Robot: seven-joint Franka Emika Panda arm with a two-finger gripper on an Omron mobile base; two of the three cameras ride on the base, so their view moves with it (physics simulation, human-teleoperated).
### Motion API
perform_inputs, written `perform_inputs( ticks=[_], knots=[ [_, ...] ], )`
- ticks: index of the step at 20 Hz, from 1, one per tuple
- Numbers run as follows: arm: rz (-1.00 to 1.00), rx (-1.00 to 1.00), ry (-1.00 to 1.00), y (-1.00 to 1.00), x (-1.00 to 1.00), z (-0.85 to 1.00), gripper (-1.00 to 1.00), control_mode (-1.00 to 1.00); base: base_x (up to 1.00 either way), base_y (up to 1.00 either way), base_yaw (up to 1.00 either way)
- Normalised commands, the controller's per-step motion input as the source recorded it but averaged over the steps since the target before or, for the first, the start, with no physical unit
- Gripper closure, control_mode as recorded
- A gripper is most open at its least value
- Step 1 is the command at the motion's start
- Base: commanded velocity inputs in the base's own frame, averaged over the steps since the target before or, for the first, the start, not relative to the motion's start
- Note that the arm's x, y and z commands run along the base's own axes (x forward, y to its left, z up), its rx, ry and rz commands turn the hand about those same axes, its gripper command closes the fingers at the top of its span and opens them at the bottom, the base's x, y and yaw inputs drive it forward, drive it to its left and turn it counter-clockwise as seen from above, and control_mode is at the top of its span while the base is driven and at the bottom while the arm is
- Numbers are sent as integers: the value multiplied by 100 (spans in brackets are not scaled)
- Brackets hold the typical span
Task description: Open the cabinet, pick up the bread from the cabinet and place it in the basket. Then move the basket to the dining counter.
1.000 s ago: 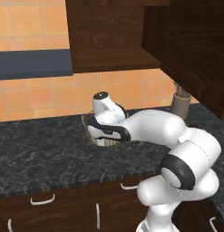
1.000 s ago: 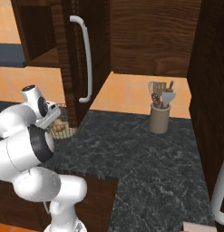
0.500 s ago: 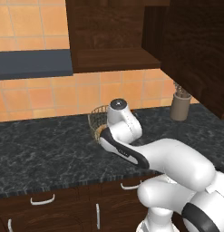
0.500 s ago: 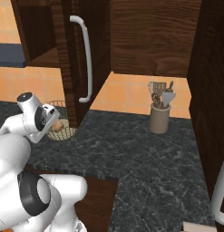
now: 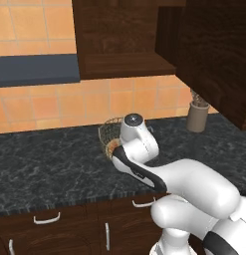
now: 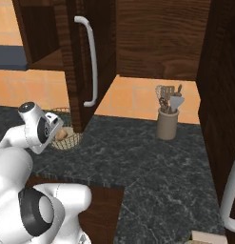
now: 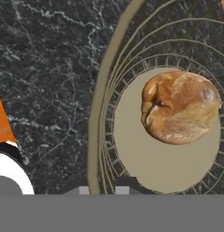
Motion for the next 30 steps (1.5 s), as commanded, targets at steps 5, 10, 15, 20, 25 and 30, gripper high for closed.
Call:
perform_inputs(
  ticks=[5, 10, 15, 20, 25, 30],
  knots=[
    [0, 0, 0, 0, 0, 0, 100, 100, -63, 28, 8],
    [0, 0, 0, 0, 0, 0, 100, 100, -49, 69, 54],
    [0, 0, 0, 0, 0, 0, 100, 100, -49, 39, 93],
    [0, 0, 0, 0, 0, 0, 100, 100, -35, 23, 100],
    [0, 0, 0, 0, 0, 0, 100, 100, -22, 21, 100],
    [0, 0, 0, 0, 0, 0, 100, 100, -4, 21, 91]
  ],
)
